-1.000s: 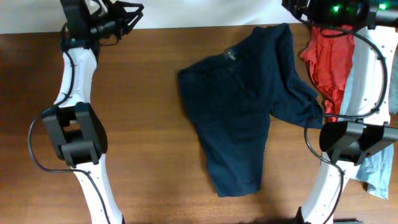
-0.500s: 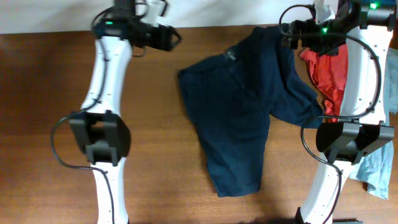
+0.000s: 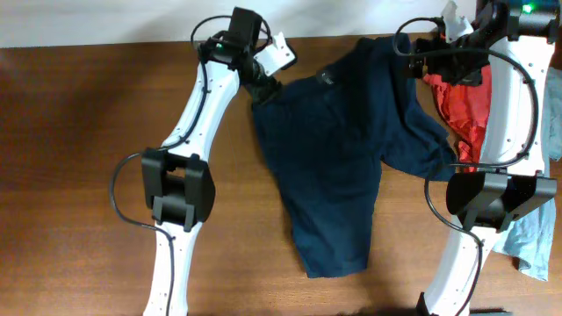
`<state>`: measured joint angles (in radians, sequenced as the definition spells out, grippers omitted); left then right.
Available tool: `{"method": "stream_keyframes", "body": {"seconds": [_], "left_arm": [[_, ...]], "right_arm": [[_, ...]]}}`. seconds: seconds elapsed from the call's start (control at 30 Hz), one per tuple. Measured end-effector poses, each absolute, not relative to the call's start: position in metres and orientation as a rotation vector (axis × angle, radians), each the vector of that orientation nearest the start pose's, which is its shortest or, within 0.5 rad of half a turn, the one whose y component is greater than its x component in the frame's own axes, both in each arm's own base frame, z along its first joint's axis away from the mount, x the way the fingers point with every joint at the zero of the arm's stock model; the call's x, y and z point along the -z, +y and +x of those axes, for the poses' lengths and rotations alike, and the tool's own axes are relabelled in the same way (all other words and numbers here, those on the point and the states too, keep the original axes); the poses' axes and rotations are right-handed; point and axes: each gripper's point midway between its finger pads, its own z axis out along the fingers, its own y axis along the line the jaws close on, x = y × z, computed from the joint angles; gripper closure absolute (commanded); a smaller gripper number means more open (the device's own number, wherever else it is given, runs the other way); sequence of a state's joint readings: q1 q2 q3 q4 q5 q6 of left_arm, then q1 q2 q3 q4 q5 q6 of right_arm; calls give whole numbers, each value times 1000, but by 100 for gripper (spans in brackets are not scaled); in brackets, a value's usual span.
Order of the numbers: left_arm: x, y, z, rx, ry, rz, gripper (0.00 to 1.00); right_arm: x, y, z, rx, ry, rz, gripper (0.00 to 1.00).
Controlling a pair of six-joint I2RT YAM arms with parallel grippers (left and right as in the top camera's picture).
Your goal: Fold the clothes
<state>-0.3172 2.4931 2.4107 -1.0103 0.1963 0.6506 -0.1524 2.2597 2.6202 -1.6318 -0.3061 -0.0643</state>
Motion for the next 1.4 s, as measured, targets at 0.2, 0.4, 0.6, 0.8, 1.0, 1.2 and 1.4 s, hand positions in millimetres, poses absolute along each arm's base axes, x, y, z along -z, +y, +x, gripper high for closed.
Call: {"method": "stream_keyframes", "body": {"seconds": [0.2, 0.4, 0.6, 0.8, 1.0, 1.2, 1.4], "left_arm": [[-78, -214, 551, 148, 2326, 1308, 36], [-75, -222, 545, 169, 2324, 1337, 36], [-56, -231, 532, 196, 2363, 1386, 36], [-32, -235, 527, 210, 2395, 1415, 36], [-33, -233, 534, 170, 2377, 1408, 78], [-32, -232, 535, 153, 2373, 1419, 100], [-32, -231, 535, 150, 2378, 1414, 100]], "right_arm": [[-232, -22, 470, -364, 2786, 59, 1], [-232, -22, 470, -360, 2787, 60, 1], [-232, -22, 470, -359, 2786, 60, 1], [-232, -23, 470, -354, 2784, 60, 1], [-232, -23, 470, -354, 2784, 60, 2], [-232, -23, 470, -354, 2784, 60, 1], [-232, -23, 470, -354, 2784, 59, 1]]}}
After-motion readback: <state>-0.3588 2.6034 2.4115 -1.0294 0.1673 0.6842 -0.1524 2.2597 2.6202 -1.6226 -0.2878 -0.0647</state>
